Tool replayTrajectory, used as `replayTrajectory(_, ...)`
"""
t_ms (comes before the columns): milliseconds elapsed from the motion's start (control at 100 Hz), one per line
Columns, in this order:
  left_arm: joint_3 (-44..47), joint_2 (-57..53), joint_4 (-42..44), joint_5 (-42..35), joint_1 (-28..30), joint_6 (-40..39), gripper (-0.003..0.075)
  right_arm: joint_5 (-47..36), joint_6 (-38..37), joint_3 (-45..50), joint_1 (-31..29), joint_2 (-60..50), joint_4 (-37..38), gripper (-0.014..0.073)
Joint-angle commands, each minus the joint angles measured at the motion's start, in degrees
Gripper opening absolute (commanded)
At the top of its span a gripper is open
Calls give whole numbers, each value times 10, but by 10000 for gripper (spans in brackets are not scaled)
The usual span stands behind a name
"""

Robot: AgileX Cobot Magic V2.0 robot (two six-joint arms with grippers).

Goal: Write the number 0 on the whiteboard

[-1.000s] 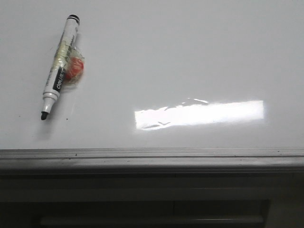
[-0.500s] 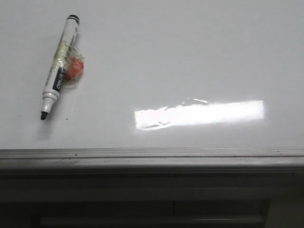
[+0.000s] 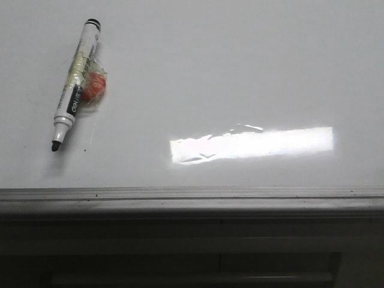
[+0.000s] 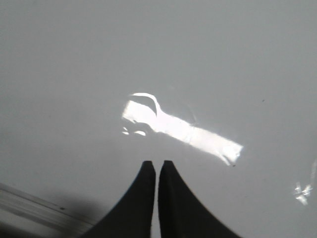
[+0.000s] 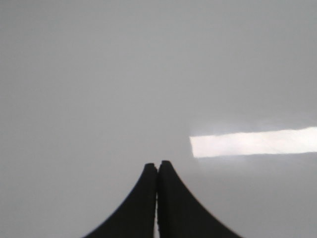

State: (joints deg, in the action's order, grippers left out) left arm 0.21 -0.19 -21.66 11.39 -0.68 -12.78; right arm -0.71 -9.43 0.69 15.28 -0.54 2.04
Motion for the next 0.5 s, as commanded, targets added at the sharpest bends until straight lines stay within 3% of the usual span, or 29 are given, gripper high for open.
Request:
replayTrajectory(0, 18, -16, -104, -48, 1, -6, -20, -64, -9, 7, -3, -11, -40, -57)
replayTrajectory(150, 17, -16, -244, -47, 1, -5, -20, -75, -28, 3, -3, -11, -114, -57)
replayTrajectory(290, -2, -16, -255, -28, -8, 13, -20, -39, -28, -38, -3, -11, -114, -39)
replayTrajectory(430, -69, 1, -213, 59, -15, 128, -7, 72, -14, -115, -3, -5, -111, 107)
replayTrajectory(490, -107, 20, -201, 93, -15, 204, 63, 129, -9, -145, -3, 6, -111, 211)
